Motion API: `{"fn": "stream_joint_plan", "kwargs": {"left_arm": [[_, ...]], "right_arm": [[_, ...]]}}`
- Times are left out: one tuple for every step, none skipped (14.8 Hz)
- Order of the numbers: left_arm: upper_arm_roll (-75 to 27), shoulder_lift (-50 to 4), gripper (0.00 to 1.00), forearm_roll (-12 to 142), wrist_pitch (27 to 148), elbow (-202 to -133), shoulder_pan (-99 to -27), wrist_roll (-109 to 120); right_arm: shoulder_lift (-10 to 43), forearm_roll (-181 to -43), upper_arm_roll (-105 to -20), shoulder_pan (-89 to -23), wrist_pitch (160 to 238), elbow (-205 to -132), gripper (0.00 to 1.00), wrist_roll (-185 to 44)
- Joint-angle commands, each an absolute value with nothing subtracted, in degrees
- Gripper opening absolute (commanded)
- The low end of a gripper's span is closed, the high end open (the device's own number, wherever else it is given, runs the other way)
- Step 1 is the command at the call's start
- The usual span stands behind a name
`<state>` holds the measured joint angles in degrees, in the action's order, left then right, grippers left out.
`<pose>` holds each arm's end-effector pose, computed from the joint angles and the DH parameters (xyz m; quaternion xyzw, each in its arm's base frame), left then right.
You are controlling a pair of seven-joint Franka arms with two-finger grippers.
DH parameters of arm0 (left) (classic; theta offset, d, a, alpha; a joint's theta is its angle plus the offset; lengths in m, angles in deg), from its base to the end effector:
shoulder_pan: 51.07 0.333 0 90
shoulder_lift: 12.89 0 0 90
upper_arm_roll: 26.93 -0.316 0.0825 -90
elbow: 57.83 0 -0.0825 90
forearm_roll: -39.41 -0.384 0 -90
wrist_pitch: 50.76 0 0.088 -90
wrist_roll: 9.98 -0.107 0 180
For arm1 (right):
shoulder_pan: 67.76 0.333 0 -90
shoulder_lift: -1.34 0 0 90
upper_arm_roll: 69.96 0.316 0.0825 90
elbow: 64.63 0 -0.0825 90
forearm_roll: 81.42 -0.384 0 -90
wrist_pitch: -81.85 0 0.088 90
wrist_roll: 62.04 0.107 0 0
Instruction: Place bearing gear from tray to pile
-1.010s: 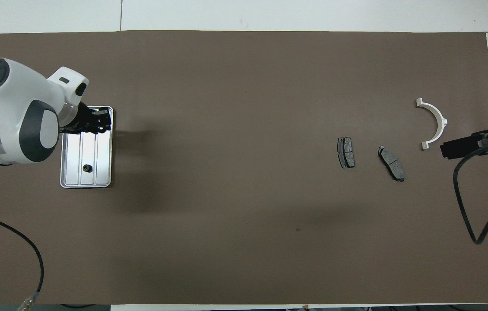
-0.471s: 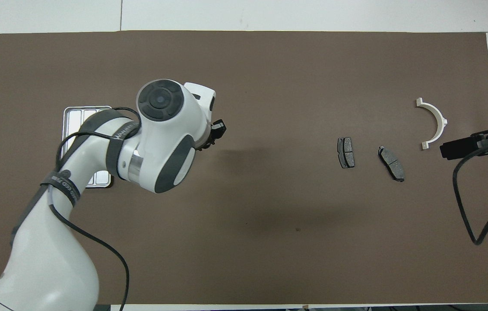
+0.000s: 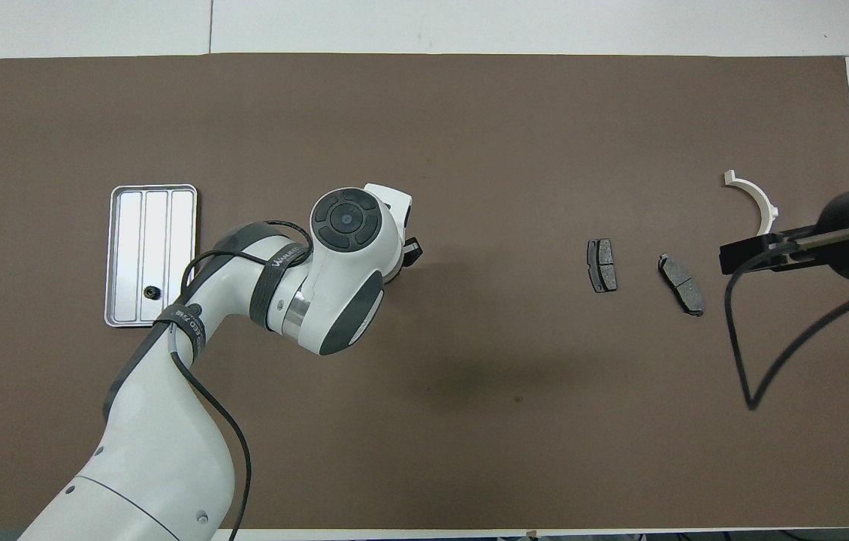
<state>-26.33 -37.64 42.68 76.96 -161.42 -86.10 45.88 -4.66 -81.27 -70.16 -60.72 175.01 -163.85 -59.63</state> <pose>0.5247 -0.3776 0.3041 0.9808 0.1933 -0.0215 0.0133 0.5212 0.0622 0.6096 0.9992 0.0387 -0.0004 0.0012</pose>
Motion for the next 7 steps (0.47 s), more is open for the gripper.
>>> {"fn": "stream_joint_plan", "kwargs": {"left_arm": [[-26.8,-36.4,0.29,41.6,79.2,-164.0,-86.7,46.3],[-26.8,-36.3,0.31,41.6,79.5,-164.2,-86.7,46.3],[-26.8,-36.3,0.37,41.6,79.7,-164.4,-86.7,46.4],[-26.8,-36.2,0.6,41.6,79.4,-164.4,-86.8,46.4],[-27.0,-36.1,1.0,41.5,78.5,-163.9,-87.0,46.6],[-27.2,-36.0,1.0,41.1,76.5,-163.0,-87.0,46.6],[-27.5,-35.5,1.0,39.6,74.6,-161.8,-86.1,46.2]], "right_arm": [[-6.0,-82.6,-70.1,-56.8,181.8,-171.8,1.0,-50.9],[-5.7,-82.6,-70.1,-55.1,183.9,-173.1,1.0,-47.1],[-5.3,-82.6,-70.1,-53.8,185.5,-174.3,1.0,-43.7],[-4.6,-82.6,-70.1,-52.4,187.1,-175.1,1.0,-40.9],[-3.4,-82.6,-70.1,-51.0,189.0,-175.3,1.0,-38.3],[-2.1,-82.6,-70.1,-50.1,190.2,-175.3,1.0,-35.7],[-1.0,-82.6,-70.1,-49.2,191.3,-175.3,1.0,-33.7]]}}
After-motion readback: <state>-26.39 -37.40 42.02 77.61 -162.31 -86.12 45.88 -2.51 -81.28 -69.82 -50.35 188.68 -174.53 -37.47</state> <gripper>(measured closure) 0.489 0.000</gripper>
